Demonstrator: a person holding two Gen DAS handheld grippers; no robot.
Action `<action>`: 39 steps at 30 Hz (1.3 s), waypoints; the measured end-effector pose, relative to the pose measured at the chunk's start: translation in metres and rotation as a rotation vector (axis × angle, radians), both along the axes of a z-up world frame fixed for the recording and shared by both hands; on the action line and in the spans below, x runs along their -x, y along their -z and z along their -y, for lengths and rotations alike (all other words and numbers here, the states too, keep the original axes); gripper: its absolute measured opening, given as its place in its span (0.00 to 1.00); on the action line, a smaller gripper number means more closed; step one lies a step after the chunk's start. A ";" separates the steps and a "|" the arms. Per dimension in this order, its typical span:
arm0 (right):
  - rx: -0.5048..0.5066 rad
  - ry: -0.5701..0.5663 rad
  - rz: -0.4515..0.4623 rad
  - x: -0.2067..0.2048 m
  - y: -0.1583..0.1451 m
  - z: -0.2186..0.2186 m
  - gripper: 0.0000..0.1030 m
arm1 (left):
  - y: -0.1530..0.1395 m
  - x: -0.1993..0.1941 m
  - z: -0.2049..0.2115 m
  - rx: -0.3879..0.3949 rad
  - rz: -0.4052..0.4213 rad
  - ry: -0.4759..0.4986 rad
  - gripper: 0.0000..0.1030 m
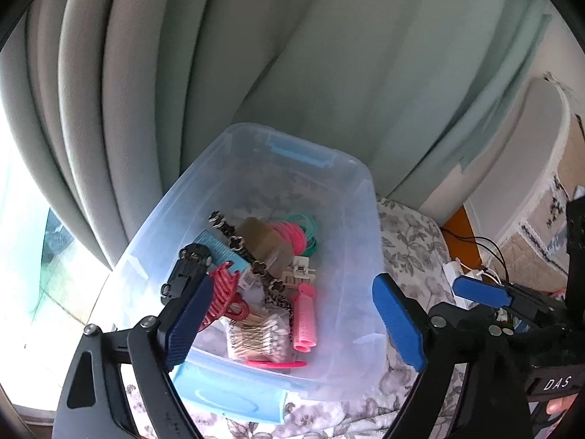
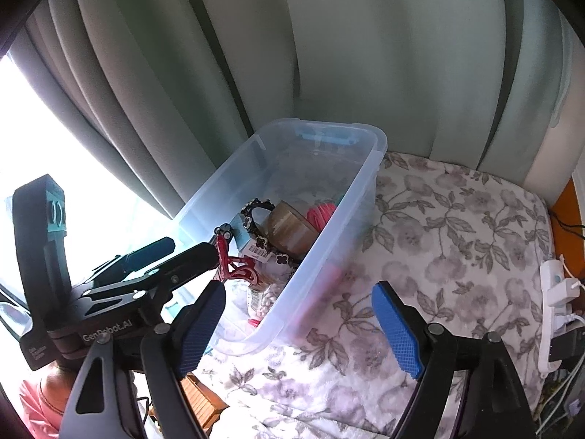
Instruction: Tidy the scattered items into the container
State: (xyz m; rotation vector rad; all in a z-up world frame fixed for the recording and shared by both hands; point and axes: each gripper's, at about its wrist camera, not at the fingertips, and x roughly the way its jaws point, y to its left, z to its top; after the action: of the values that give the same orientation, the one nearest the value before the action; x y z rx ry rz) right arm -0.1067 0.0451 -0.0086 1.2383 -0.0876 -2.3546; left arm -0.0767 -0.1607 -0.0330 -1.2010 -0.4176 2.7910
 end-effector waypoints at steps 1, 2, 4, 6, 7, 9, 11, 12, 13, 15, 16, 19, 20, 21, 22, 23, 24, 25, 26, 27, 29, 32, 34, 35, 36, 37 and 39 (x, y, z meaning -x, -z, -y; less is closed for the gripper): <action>0.004 -0.003 -0.002 -0.001 0.000 -0.001 0.83 | -0.001 -0.001 -0.002 0.001 -0.008 0.007 0.88; 0.008 -0.005 -0.005 -0.002 0.000 -0.002 0.83 | -0.002 -0.003 -0.004 0.001 -0.016 0.015 0.89; 0.014 -0.002 -0.012 -0.004 0.000 -0.004 0.88 | -0.004 -0.005 -0.006 -0.007 -0.027 0.013 0.91; 0.014 0.011 -0.023 -0.006 -0.001 -0.007 0.97 | -0.005 -0.005 -0.005 -0.020 -0.033 0.004 0.96; 0.019 0.015 -0.027 -0.006 -0.002 -0.009 0.99 | -0.005 -0.005 -0.005 -0.025 -0.033 0.001 0.97; 0.032 0.018 -0.030 -0.008 -0.002 -0.013 1.00 | -0.007 -0.006 -0.006 -0.026 -0.035 -0.001 0.97; 0.034 0.014 -0.037 -0.010 -0.003 -0.014 1.00 | -0.008 -0.007 -0.008 -0.028 -0.041 -0.002 0.97; 0.035 0.012 -0.040 -0.011 -0.003 -0.015 1.00 | -0.009 -0.008 -0.009 -0.029 -0.044 -0.003 0.97; 0.039 0.010 -0.042 -0.012 -0.003 -0.016 1.00 | -0.010 -0.008 -0.010 -0.017 -0.043 -0.011 0.97; 0.043 0.007 -0.043 -0.013 -0.003 -0.016 1.00 | -0.012 -0.009 -0.014 0.008 -0.044 -0.020 0.97; 0.043 0.007 -0.045 -0.014 -0.003 -0.017 1.00 | -0.012 -0.010 -0.015 0.020 -0.049 -0.023 0.97; 0.050 0.006 -0.046 -0.016 -0.002 -0.020 1.00 | -0.014 -0.012 -0.020 0.047 -0.052 -0.032 0.97; 0.050 0.006 -0.045 -0.016 -0.001 -0.021 1.00 | -0.014 -0.012 -0.022 0.052 -0.051 -0.032 0.97; 0.048 0.007 -0.046 -0.017 -0.001 -0.021 1.00 | -0.014 -0.013 -0.023 0.058 -0.050 -0.031 0.97; 0.047 0.007 -0.046 -0.018 0.000 -0.022 1.00 | -0.014 -0.013 -0.024 0.064 -0.048 -0.031 0.97; 0.046 0.008 -0.046 -0.018 0.000 -0.023 1.00 | -0.014 -0.013 -0.025 0.070 -0.047 -0.030 0.97; 0.048 0.009 -0.046 -0.019 0.001 -0.024 1.00 | -0.014 -0.013 -0.027 0.075 -0.046 -0.030 0.97; 0.050 0.010 -0.045 -0.020 0.002 -0.026 1.00 | -0.014 -0.013 -0.027 0.078 -0.043 -0.027 0.97; 0.052 0.011 -0.044 -0.020 0.002 -0.027 1.00 | -0.013 -0.013 -0.028 0.080 -0.039 -0.024 0.97; 0.051 0.014 -0.042 -0.021 0.003 -0.027 1.00 | -0.013 -0.013 -0.028 0.086 -0.036 -0.024 0.97; 0.048 0.016 -0.038 -0.022 0.004 -0.028 1.00 | -0.012 -0.015 -0.029 0.095 -0.034 -0.030 0.97; 0.049 0.018 -0.032 -0.023 0.007 -0.029 1.00 | -0.012 -0.017 -0.031 0.103 -0.033 -0.043 0.97; 0.053 0.019 -0.027 -0.023 0.008 -0.029 1.00 | -0.011 -0.018 -0.031 0.105 -0.034 -0.049 0.97; 0.053 0.021 -0.026 -0.023 0.008 -0.029 1.00 | -0.011 -0.018 -0.031 0.106 -0.036 -0.051 0.97; 0.052 0.022 -0.026 -0.023 0.007 -0.029 1.00 | -0.011 -0.018 -0.030 0.102 -0.034 -0.049 0.97; 0.050 0.023 -0.027 -0.023 0.007 -0.029 1.00 | -0.011 -0.018 -0.029 0.098 -0.033 -0.048 0.97; 0.048 0.023 -0.028 -0.023 0.007 -0.029 1.00 | -0.010 -0.017 -0.028 0.085 -0.025 -0.041 0.97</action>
State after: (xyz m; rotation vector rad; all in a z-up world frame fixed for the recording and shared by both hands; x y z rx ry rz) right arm -0.0833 0.0741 -0.0156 1.1876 -0.1497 -2.3741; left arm -0.0598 -0.1325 -0.0226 -1.1858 -0.3284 2.8825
